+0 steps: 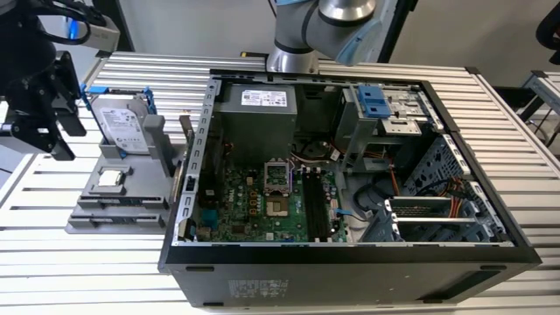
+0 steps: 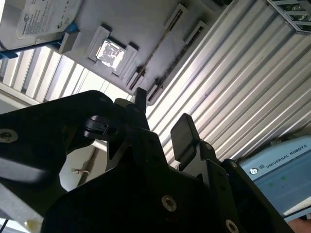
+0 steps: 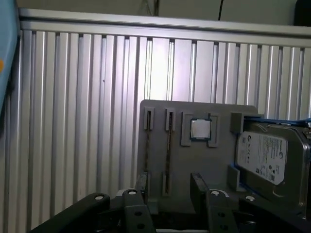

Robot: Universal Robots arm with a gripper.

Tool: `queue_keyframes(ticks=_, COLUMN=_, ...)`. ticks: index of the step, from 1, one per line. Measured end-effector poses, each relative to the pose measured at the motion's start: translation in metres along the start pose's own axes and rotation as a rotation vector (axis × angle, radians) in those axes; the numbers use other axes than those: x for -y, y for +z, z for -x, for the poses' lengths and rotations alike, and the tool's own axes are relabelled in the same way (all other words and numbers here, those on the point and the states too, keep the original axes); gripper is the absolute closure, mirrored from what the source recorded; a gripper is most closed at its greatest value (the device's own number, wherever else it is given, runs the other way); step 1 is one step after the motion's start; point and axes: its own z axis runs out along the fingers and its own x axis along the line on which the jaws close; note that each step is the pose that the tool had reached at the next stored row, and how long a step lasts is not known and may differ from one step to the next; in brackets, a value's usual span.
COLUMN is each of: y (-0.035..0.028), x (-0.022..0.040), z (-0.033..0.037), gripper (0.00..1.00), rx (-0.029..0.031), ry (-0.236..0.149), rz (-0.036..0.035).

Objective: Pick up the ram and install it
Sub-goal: 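Pick up the ram and move it above insertion slot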

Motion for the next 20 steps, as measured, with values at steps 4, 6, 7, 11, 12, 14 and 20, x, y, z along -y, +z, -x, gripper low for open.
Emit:
queue_keyframes(ticks=4, y=0.0072, x=0.0003, z=-0.0003, gripper=0.0, rx=-0.0001, ry=0.0, rz=-0.005)
queue_keyframes(ticks=6, y=0.0106, x=0.0003, z=-0.0006, gripper=0.0, rx=-0.0005, ry=0.0, rz=-0.0049)
queue_keyframes(ticks=7, y=0.0123, x=0.0004, z=-0.001, gripper=0.0, rx=-0.0007, ry=0.002, rz=-0.005)
queue_keyframes(ticks=11, y=0.019, x=0.0012, z=-0.003, gripper=0.0, rx=-0.0007, ry=0.006, rz=-0.0051)
queue_keyframes(ticks=12, y=0.0209, x=0.0014, z=-0.0037, gripper=0.0, rx=-0.0007, ry=0.006, rz=-0.0052)
queue_keyframes(ticks=14, y=0.0242, x=0.0021, z=-0.0048, gripper=0.0, rx=-0.0007, ry=0.007, rz=-0.0052)
queue_keyframes(ticks=20, y=0.0319, x=0.0035, z=-0.006, gripper=0.0, rx=-0.0007, ry=0.01, rz=-0.0052)
